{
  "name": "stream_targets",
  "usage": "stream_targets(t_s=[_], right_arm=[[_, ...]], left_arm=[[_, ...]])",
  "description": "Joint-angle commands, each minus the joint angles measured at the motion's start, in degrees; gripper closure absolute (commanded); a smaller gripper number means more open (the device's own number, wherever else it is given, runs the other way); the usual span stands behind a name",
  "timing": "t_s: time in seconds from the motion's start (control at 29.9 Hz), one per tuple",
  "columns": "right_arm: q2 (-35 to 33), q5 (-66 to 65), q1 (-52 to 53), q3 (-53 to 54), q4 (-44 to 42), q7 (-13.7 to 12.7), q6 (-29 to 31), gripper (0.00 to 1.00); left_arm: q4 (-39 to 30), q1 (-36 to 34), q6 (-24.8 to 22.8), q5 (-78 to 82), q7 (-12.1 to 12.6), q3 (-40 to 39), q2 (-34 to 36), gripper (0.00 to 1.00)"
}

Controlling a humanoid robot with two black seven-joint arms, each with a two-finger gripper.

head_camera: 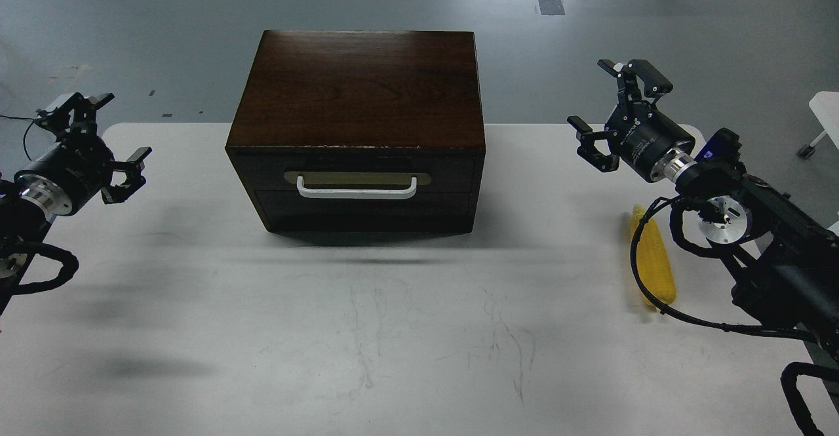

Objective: Put corn in drawer with both arms
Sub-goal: 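Raise the left gripper and move it toward the box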

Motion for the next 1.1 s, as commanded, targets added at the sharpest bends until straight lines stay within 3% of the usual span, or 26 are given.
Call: stream_targets(t_s=[0.0, 0.9, 1.0, 1.07], right_arm=[[0.08, 0.0, -0.15, -0.01, -0.01, 0.01, -0.04, 0.0], [-0.19, -0.09, 1.08, -0.98, -0.89, 0.27, -1.54, 0.0], [-0.36, -0.09, 1.16, -1.07, -0.89, 0.27, -1.62, 0.0], [-0.36, -0.09, 1.16, -1.07, -0.89, 0.18, -1.62, 0.0]], left_arm=[[0.0, -0.13, 0.0, 0.02, -0.13, 0.11, -0.65, 0.01], [0.0, -0.92, 0.0, 0.1, -0.66, 0.29, -1.35, 0.01], [-0.43, -1.09, 0.0, 0.54, -1.88, 0.02, -0.74, 0.01], [-0.96, -1.97, 0.0, 1.16, -5.57, -0.06, 0.4, 0.01]])
